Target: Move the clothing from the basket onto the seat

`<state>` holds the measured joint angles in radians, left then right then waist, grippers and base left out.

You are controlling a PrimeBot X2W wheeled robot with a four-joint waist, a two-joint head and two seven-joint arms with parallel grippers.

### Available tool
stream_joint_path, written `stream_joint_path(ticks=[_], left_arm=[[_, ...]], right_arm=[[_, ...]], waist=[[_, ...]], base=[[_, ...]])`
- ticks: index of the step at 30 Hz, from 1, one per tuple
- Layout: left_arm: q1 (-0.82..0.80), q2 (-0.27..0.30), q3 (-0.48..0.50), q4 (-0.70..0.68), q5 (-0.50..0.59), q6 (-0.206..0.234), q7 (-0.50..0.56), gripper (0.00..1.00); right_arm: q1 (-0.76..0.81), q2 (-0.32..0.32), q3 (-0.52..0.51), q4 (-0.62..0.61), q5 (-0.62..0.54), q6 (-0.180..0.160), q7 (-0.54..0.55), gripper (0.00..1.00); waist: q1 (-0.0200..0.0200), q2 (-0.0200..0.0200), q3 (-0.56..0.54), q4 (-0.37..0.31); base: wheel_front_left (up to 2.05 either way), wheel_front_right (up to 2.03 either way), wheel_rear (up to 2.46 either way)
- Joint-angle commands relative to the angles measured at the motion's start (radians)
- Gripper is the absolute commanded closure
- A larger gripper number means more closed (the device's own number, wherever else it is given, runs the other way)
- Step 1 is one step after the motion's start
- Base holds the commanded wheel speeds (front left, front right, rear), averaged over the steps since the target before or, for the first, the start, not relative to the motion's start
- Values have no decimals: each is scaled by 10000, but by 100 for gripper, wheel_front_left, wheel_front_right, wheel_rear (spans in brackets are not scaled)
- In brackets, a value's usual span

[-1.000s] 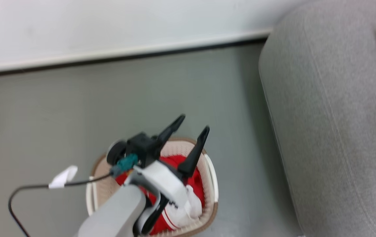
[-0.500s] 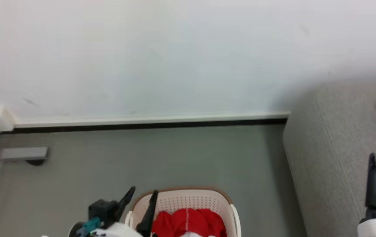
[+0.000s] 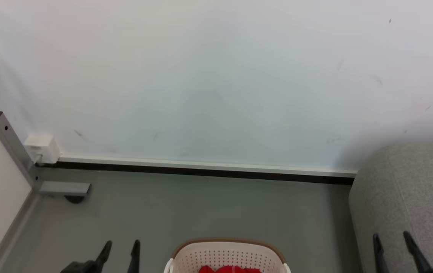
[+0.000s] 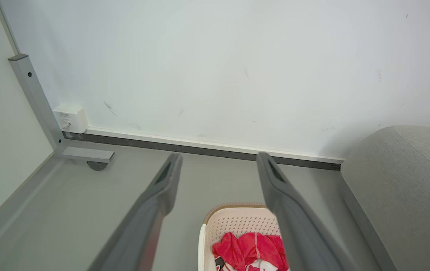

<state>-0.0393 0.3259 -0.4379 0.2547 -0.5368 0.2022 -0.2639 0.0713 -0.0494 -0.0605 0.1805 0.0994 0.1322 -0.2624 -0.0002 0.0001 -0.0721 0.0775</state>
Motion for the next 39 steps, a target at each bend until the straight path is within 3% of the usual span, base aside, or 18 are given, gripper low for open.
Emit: stream_joint_path(ticks=[1,8,18,30,39], left_arm=[[298,-95,272,-86,243,-48,-5,0],[1135,-805,1635,-375,1189,-502,-5,0],[1489,-1673,2988,-303,2258,-1478,-6,0],[1437,-2238,3785,-69,2977,-2234,-6,0],[909,-2492,3750,-81,3354,-2641,-5,0]], right_arm=[[258,-20,104,116,94,-27,-33,0],[645,-19,490,597,413,-27,-32,0],[366,-24,672,877,421,-27,-34,0],[132,-24,696,838,429,-27,-34,0],[-132,-25,466,565,265,-27,-33,0]], waist=[[2,-1,-143,-72],[2,-1,-362,-294],[2,-1,-343,-443],[2,-1,-142,-570],[2,-1,484,-892]], base=[[0,0,0],[0,0,0],[0,0,0],[0,0,0],[0,0,0]])
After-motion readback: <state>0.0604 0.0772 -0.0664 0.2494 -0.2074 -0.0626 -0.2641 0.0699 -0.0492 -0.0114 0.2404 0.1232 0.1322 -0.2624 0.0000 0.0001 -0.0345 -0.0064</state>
